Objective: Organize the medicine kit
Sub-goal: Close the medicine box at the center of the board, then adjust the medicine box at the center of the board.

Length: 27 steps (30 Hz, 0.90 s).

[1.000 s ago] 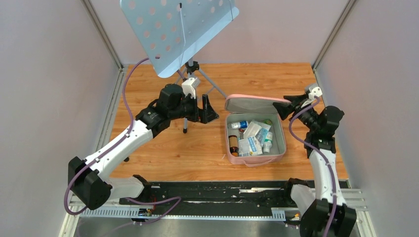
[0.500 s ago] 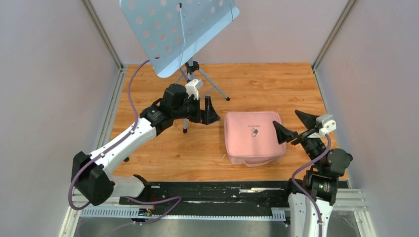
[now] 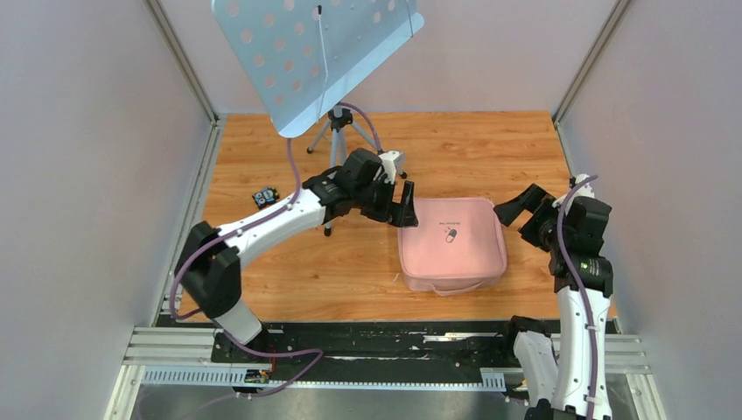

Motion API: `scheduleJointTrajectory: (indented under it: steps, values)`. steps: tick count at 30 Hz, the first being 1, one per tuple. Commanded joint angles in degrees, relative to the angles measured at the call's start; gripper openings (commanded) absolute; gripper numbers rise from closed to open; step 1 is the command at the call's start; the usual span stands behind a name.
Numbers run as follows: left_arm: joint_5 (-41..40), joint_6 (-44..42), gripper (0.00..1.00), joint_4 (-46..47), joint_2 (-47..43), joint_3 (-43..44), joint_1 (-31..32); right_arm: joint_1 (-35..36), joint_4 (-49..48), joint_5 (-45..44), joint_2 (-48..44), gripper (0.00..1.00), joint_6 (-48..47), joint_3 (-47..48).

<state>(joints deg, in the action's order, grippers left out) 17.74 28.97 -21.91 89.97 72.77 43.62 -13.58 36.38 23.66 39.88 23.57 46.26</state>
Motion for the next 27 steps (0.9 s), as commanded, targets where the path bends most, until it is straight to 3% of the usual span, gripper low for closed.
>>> scheduleJointTrajectory:
  steps: [1,9,14,22,27]
  values:
    - [-5.5,-2.5,1.0,-3.3,7.2,7.8,0.0,0.2,11.8,-12.7,-0.4,1.0,11.1,0.5]
    - [-7.3,-6.7,1.0,-3.4,19.6,19.5,0.1,0.1,17.7,-11.1,-3.0,0.99,25.7,-5.5]
    - [-4.8,-6.8,1.0,-2.3,24.0,20.6,0.1,0.2,17.3,-11.4,-5.1,0.98,29.5,-9.5]
    - [-2.3,-5.4,1.0,-0.6,20.8,14.9,1.2,0.1,12.5,-9.9,-2.1,0.86,28.3,-11.8]
    - [-9.9,-5.7,1.0,-7.0,14.3,13.6,5.1,0.1,9.8,-17.2,0.1,0.9,24.3,-9.9]
